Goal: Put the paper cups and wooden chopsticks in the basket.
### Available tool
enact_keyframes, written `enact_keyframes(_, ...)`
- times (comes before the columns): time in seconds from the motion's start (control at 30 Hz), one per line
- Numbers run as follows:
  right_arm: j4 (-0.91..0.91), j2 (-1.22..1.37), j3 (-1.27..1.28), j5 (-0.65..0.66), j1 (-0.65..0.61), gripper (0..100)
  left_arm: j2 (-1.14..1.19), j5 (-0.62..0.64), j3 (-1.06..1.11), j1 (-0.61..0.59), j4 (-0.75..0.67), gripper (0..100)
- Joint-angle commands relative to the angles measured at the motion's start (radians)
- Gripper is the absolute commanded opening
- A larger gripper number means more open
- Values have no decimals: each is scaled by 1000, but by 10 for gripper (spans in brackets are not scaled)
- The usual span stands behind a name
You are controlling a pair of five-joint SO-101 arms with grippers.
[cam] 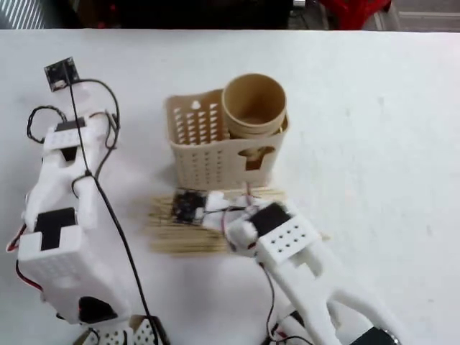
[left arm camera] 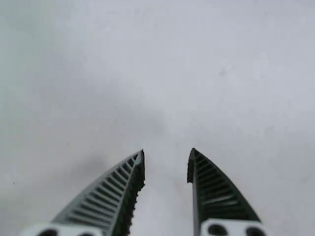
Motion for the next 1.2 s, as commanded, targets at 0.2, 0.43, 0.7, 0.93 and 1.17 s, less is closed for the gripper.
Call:
enact_keyframes(0.2,-180,371,-163,-29,-71,184,-7,-12,-41,12,6,161)
enact_keyframes(0.43,-206,535,-253,-31,-53,140,-7,-12,-41,15,6,161)
enact_keyframes(0.7,-200,533,-276,-86,-18,48,-7,-60,-41,25,5,159)
enact_keyframes(0.93,-176,522,-278,-92,-16,19,-7,-63,-41,25,5,159)
enact_keyframes(1.17,-53,344,-270,-91,39,15,-7,-64,-41,25,3,159)
